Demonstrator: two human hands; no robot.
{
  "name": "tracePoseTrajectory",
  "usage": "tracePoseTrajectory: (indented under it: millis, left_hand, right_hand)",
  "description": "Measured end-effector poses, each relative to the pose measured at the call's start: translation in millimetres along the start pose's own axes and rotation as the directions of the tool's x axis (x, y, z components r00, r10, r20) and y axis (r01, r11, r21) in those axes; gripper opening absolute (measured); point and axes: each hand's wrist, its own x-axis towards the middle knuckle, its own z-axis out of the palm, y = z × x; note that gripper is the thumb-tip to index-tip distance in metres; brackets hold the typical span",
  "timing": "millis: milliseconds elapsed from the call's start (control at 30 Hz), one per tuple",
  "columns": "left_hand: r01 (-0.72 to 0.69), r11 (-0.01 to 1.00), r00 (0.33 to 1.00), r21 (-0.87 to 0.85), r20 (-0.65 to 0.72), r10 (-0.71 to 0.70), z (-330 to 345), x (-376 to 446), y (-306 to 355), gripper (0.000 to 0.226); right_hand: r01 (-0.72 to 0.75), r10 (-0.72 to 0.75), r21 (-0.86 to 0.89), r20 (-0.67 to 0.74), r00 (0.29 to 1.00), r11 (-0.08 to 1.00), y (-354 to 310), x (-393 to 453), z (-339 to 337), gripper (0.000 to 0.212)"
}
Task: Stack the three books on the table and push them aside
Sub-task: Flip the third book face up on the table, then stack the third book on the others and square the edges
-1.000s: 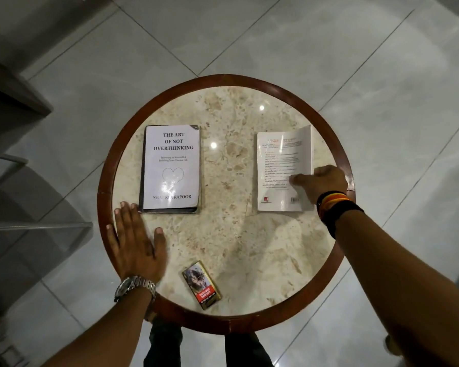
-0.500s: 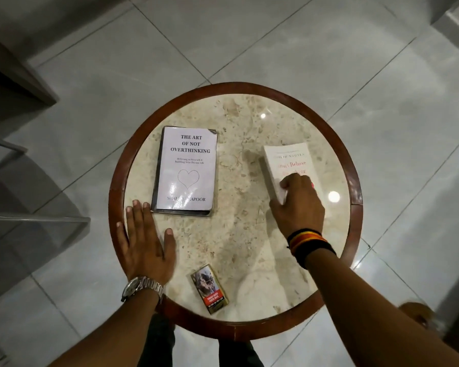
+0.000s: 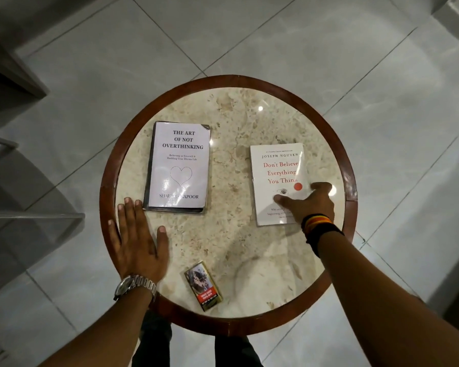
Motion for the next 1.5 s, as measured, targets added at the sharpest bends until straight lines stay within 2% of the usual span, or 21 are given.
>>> tracePoseTrajectory:
  millis: [100,167,333,467,600,767,833,900,1000,1100,1133,1200,1267,1367,1433,1500]
  left_hand:
    - [-0.003,1.000,1.000,0.006,-0.005,0.003,2.6,0.1,-1.3,0.083]
    - [-0.006,1.000,1.000,0.012,-0.007,0.006,4.8,1.0,-3.5,0.083]
    - [-0.010,1.000,1.000,0.003,-0.027,0.011,7.8,-0.4,-5.2,0.081]
    - [-0.016,1.000,1.000,-0.011,-0.022,0.016,6.0,-0.2,-3.7,0.082]
    - [-0.020,0.999,1.000,-0.034,-0.018,0.019,2.0,-2.3,-2.1,0.083]
    - [-0.023,0.999,1.000,-0.043,-0.018,0.022,0.0,-0.4,-1.3,0.082]
    - [-0.036,0.998,0.999,-0.041,-0.018,0.035,2.4,0.0,-3.2,0.081]
    - [-0.031,0.998,0.999,-0.060,-0.009,0.031,4.1,0.4,-3.1,0.081]
    - [-0.019,0.995,1.000,-0.095,0.015,0.021,2.9,1.2,-3.4,0.081]
    - [0.010,0.980,1.000,-0.199,0.021,-0.006,-4.8,1.8,-2.4,0.076]
    - [0.033,0.953,0.999,-0.301,0.014,-0.031,-9.7,4.6,-0.4,0.072]
    - [0.102,0.826,0.994,-0.555,0.020,-0.109,-24.3,19.1,8.0,0.064]
    - [0.191,0.699,0.981,-0.690,0.100,-0.168,-42.1,43.4,22.3,0.058]
    - [0.367,0.601,0.930,-0.710,0.278,-0.240,-71.2,86.6,49.6,0.055]
    - [0.496,0.541,0.868,-0.678,0.402,-0.292,-84.9,110.8,61.6,0.054]
    - [0.606,0.466,0.794,-0.645,0.525,-0.306,-94.7,126.5,61.6,0.051]
  right_hand:
    - [-0.139,0.113,0.198,0.139,0.984,0.970,-0.4,4.4,-0.4,0.054]
    - [-0.194,0.119,0.346,0.227,0.967,0.918,0.0,1.4,-1.7,0.037]
    - [-0.175,0.013,0.621,0.256,0.966,0.764,-19.8,-22.2,-9.1,0.021]
    - [-0.112,-0.141,0.711,0.288,0.947,0.694,-53.6,-53.2,6.4,0.026]
    - [-0.076,-0.197,0.679,0.316,0.928,0.730,-84.7,-85.4,48.6,0.027]
    - [-0.156,-0.072,0.569,0.358,0.931,0.807,-105.2,-99.5,104.5,0.034]
    - [-0.134,-0.025,0.486,0.307,0.951,0.864,-106.4,-100.5,118.8,0.033]
    - [-0.050,-0.011,0.340,0.175,0.985,0.939,-106.0,-101.3,124.5,0.036]
    - [0.071,-0.072,0.164,-0.001,0.997,0.984,-112.0,-104.9,124.1,0.057]
    - [0.092,-0.104,0.199,0.053,0.993,0.976,-127.2,-103.1,124.9,0.076]
    - [0.084,-0.104,0.219,0.081,0.991,0.972,-133.3,-102.7,127.7,0.075]
    - [0.100,-0.124,0.226,0.092,0.988,0.969,-143.2,-103.1,136.0,0.060]
    - [0.123,-0.143,0.196,0.093,0.985,0.973,-147.7,-107.1,145.2,0.049]
    - [0.120,-0.129,0.131,0.059,0.990,0.984,-144.9,-114.8,153.2,0.046]
    - [0.109,-0.116,0.119,0.055,0.992,0.987,-144.0,-114.5,152.2,0.042]
    - [0.047,-0.065,0.160,0.109,0.992,0.986,-145.7,-106.9,145.8,0.041]
